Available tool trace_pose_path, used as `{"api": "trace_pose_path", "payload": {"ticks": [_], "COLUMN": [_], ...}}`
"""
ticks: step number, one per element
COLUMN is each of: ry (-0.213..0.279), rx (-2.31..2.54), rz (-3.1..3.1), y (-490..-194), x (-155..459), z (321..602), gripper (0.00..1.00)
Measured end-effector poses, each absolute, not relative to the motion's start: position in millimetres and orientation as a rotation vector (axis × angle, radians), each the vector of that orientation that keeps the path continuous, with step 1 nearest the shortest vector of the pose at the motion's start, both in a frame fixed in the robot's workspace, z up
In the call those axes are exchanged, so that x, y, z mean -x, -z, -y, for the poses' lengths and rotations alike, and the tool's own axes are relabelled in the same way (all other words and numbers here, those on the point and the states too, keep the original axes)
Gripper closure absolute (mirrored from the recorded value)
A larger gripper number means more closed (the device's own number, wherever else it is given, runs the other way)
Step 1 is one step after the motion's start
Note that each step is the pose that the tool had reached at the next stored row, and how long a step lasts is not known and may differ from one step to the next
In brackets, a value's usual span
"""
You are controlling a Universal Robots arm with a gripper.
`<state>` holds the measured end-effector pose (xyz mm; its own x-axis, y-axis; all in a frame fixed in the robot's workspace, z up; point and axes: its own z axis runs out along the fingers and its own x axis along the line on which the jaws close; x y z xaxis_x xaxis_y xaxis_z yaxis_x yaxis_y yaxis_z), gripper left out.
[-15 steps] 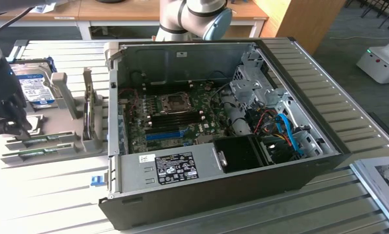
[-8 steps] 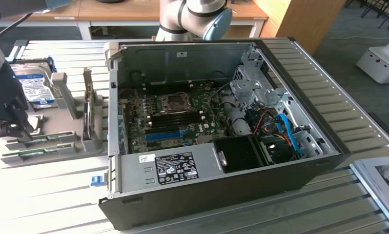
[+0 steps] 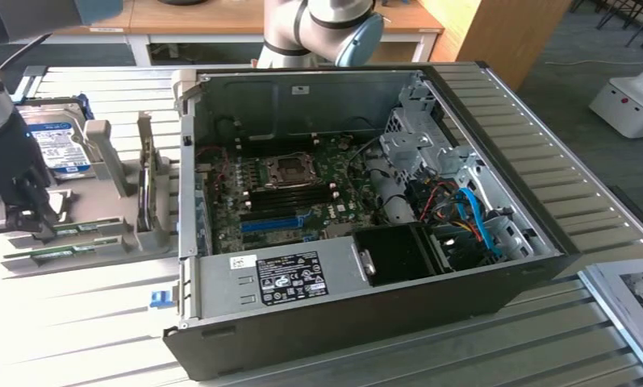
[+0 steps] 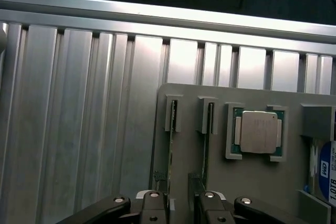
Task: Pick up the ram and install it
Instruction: 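Pick up the ram and move it above insertion slot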
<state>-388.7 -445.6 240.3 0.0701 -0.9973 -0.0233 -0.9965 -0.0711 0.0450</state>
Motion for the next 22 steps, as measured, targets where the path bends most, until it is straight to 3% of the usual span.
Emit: {"api": "trace_pose_path", "payload": {"ticks": [22], "ry": [0.075], "rx": [-2.286], "rz": [2.129], "y": [-219.2], "x": [388.7], "z": [445.6], "gripper": [0.7]}}
